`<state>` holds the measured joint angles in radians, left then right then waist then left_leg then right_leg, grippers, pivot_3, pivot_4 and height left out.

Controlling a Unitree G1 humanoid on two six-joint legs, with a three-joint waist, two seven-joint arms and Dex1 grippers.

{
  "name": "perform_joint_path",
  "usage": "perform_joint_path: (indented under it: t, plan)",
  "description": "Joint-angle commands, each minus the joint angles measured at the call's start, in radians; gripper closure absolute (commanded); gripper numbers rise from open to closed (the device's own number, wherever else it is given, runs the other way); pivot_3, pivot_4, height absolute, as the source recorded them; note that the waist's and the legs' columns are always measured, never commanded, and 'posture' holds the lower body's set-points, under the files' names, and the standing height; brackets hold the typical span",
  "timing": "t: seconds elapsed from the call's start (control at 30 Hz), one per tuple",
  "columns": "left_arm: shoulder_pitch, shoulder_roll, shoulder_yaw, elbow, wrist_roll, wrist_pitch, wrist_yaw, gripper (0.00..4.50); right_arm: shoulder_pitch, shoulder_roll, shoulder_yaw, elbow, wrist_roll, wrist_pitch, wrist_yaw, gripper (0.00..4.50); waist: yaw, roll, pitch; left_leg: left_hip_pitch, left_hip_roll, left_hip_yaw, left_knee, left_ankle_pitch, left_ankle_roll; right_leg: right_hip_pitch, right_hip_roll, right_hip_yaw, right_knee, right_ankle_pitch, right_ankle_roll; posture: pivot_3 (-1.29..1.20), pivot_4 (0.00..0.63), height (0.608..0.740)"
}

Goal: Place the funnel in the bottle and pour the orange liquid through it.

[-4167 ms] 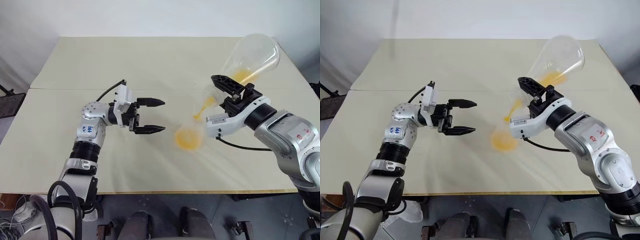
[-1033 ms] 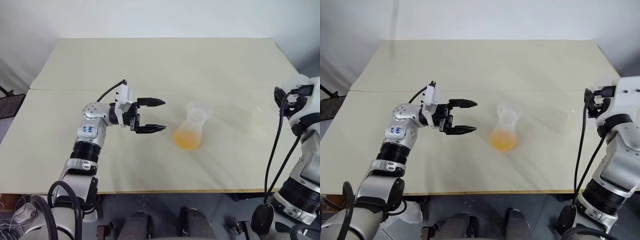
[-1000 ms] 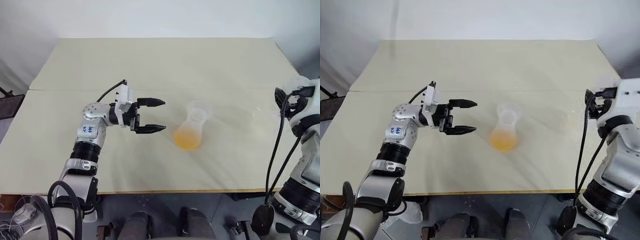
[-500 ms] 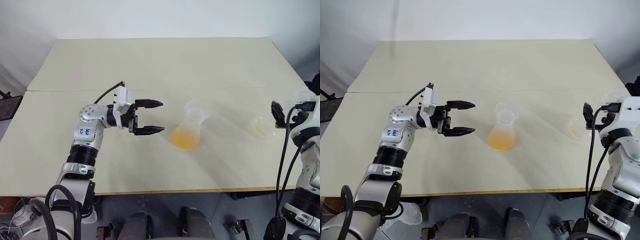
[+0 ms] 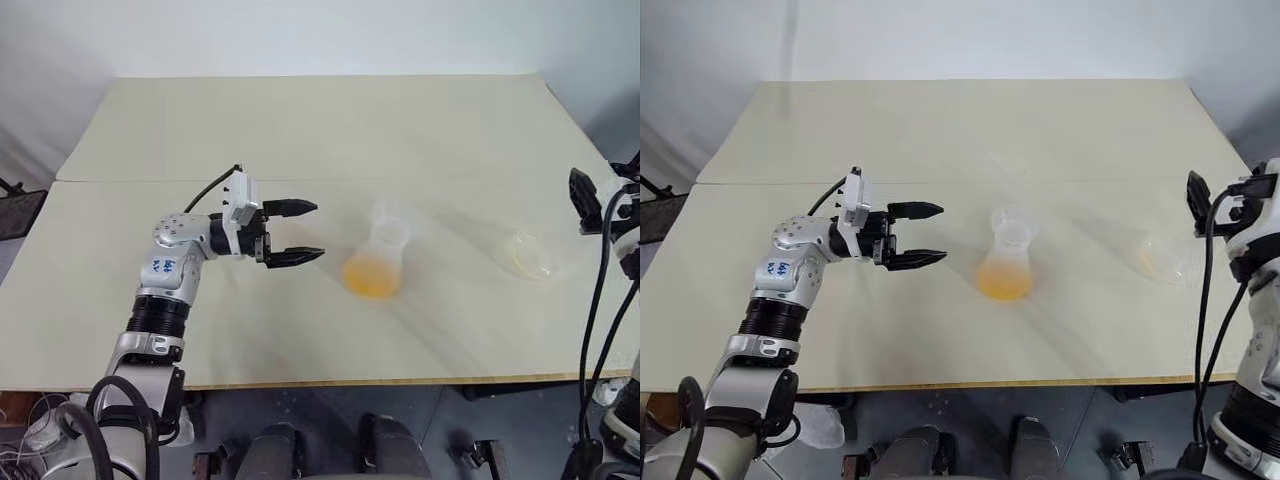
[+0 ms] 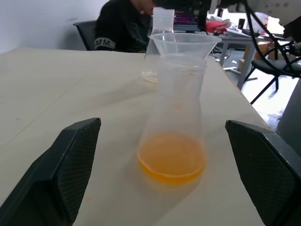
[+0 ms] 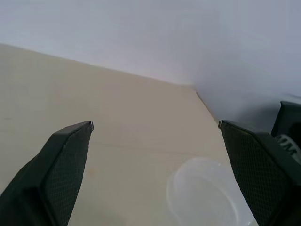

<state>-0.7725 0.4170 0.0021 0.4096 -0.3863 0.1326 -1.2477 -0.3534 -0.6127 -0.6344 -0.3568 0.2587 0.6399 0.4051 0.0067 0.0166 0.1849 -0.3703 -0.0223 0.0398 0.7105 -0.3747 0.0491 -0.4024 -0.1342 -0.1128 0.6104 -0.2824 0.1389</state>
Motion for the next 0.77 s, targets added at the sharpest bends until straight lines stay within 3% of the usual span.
perform_joint_path:
  t: [0.03, 0.2, 0.37, 0.53, 0.77]
  plan:
    - [0.002, 0.011, 0.024, -0.04, 0.003, 0.008, 0.056, 0.0, 0.008, -0.059, -0.045, -0.112, 0.101, 0.055, 0.041, 0.03, 0.003, 0.0, 0.0, 0.0, 0.0, 0.0, 0.0, 0.0, 0.0, 0.0, 0.0, 0.0, 0.0, 0.0, 0.0, 0.0, 0.15, 0.74]
    - [0.003, 0.025, 0.057, -0.027, -0.044, 0.015, 0.026, 0.0, 0.108, -0.131, -0.074, -0.251, 0.3, 0.137, 0.182, 0.03, 0.011, 0.0, 0.0, 0.0, 0.001, 0.0, 0.0, 0.0, 0.0, 0.0, 0.001, 0.0, 0.0, 0.0, 0.0, 0.0, 0.15, 0.74]
    - [0.054, 0.083, 0.07, -0.021, -0.047, 0.013, -0.029, 0.0, 0.321, -0.173, -0.12, -0.382, 0.486, 0.153, 0.364, 0.03, 0.02, 0.0, 0.0, 0.0, 0.0, 0.0, 0.001, 0.0, 0.0, 0.001, 0.0, 0.0, -0.001, 0.0, 0.0, 0.0, 0.15, 0.74]
    - [0.107, 0.148, 0.066, 0.02, -0.03, -0.028, -0.119, 0.0, 0.546, -0.182, -0.119, -0.406, 0.445, 0.057, 0.484, 0.03, 0.022, -0.001, 0.0, 0.0, 0.0, 0.0, 0.003, -0.001, 0.001, 0.004, 0.001, 0.0, -0.003, 0.0, 0.0, 0.0, 0.15, 0.74]
    - [0.095, 0.143, 0.089, 0.099, -0.05, -0.064, -0.148, 0.0, 0.73, -0.057, -0.09, -0.325, 0.385, -0.145, 0.539, 0.03, 0.025, -0.001, 0.0, 0.002, 0.0, -0.003, 0.004, -0.001, 0.002, 0.007, 0.001, 0.0, -0.004, 0.0, 0.0, 0.0, 0.15, 0.74]
